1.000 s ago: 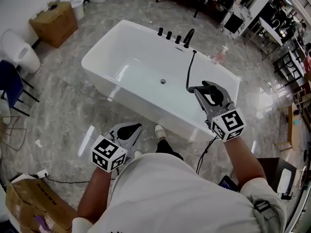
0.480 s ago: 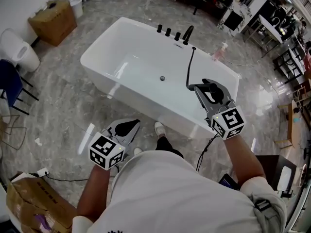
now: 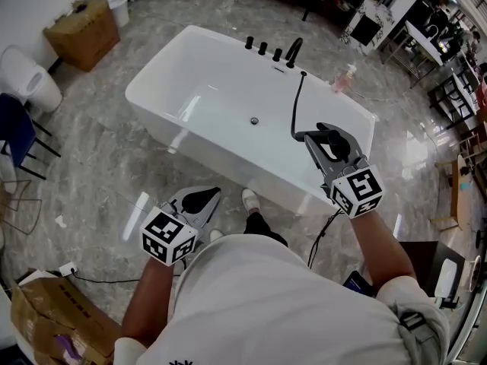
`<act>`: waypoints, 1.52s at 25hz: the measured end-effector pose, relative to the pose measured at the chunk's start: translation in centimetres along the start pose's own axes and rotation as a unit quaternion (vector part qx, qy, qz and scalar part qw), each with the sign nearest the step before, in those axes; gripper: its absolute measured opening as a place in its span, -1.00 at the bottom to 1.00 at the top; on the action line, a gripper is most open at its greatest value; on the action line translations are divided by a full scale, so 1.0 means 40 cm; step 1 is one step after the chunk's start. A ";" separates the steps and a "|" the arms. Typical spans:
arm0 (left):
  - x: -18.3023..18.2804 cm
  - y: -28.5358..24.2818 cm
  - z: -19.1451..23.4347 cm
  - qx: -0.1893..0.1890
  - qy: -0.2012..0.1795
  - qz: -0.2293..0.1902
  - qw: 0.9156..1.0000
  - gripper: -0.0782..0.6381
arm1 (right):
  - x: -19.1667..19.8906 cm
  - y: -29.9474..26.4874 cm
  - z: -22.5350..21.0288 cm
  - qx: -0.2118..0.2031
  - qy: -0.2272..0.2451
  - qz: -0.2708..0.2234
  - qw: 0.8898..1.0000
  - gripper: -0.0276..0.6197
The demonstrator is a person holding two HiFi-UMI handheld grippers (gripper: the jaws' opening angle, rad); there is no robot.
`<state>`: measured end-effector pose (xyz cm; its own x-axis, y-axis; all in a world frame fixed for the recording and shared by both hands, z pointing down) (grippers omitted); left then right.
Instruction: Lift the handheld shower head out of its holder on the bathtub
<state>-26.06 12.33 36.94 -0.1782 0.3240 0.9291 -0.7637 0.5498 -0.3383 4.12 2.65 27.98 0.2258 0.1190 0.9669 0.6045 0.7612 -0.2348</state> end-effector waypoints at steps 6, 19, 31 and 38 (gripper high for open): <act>-0.002 0.004 0.005 -0.006 0.004 -0.002 1.000 -0.76 | 0.001 0.005 -0.003 0.001 -0.001 0.000 1.000 -0.46; 0.003 0.005 -0.011 -0.007 0.004 0.000 1.000 -0.76 | 0.005 0.020 -0.003 0.003 -0.001 0.001 1.000 -0.46; 0.010 0.005 0.001 -0.012 -0.001 0.004 1.000 -0.76 | 0.007 0.011 -0.004 0.004 0.002 0.004 1.000 -0.46; 0.016 0.005 0.006 -0.014 0.002 0.008 1.000 -0.76 | 0.010 0.007 -0.004 0.003 0.001 0.008 1.000 -0.46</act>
<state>-26.47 12.48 37.49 -0.1886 0.3361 0.9228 -0.7425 0.5661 -0.3580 4.49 2.80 28.28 0.2367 0.1296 0.9629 0.5969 0.7626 -0.2494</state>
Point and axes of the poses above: the fingertips, and each gripper's own axes: y backward along the fingers, z to its left, x out of its underside, the point moved 9 cm from there along y, backward along the fingers, and after that the axes turned 8 degrees about -y, right-handed, at the moved point
